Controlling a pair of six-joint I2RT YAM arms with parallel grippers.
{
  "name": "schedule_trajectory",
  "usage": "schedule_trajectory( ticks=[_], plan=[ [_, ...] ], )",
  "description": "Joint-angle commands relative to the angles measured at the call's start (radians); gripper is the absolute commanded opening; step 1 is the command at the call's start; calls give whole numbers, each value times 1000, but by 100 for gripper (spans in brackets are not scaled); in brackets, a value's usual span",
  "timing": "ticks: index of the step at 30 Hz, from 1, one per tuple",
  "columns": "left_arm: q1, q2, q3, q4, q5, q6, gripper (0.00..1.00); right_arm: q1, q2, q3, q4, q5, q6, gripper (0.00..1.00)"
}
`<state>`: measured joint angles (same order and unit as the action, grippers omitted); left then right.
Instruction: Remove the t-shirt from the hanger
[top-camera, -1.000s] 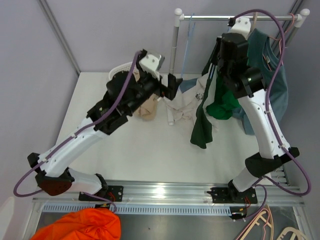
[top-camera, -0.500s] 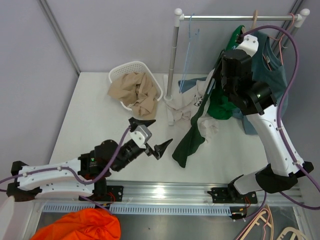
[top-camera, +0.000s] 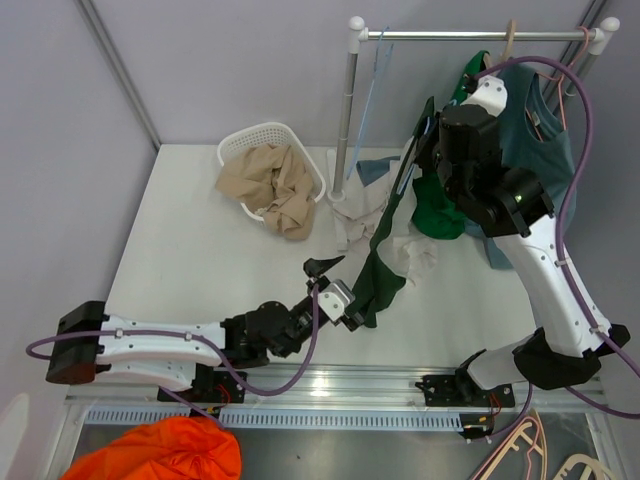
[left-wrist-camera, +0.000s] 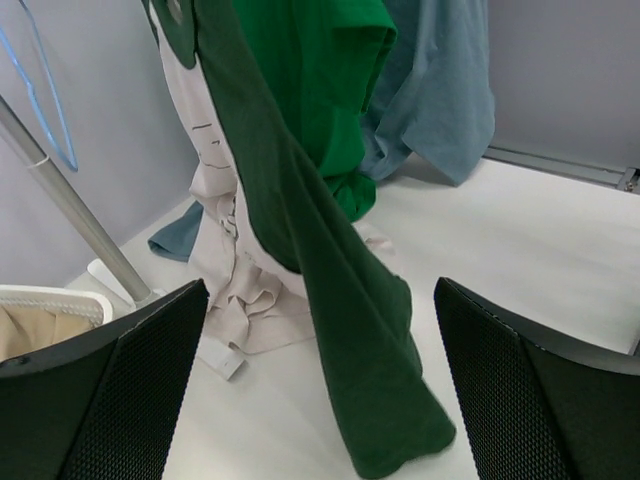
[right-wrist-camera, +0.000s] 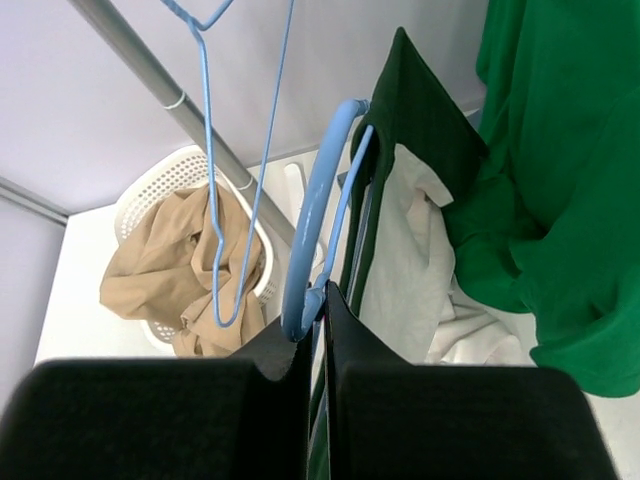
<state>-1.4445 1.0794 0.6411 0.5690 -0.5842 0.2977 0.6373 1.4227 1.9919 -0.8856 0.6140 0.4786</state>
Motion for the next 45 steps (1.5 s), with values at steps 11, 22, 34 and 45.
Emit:
schedule_trajectory(
  ticks=[11, 22, 34, 45],
  plan=[
    [15, 232, 123, 227, -25, 40, 99, 42, -50, 88, 33, -53, 29, 0],
    [61, 229, 129, 148, 20, -43, 1, 52, -39, 90, 43, -31, -1, 0],
    [-74, 103, 207, -44, 55, -91, 1, 45, 81, 99, 137, 144, -133, 0],
    [-278, 126, 230, -69, 24, -181, 1, -11, 180, 169, 201, 211, -258, 0]
  ],
)
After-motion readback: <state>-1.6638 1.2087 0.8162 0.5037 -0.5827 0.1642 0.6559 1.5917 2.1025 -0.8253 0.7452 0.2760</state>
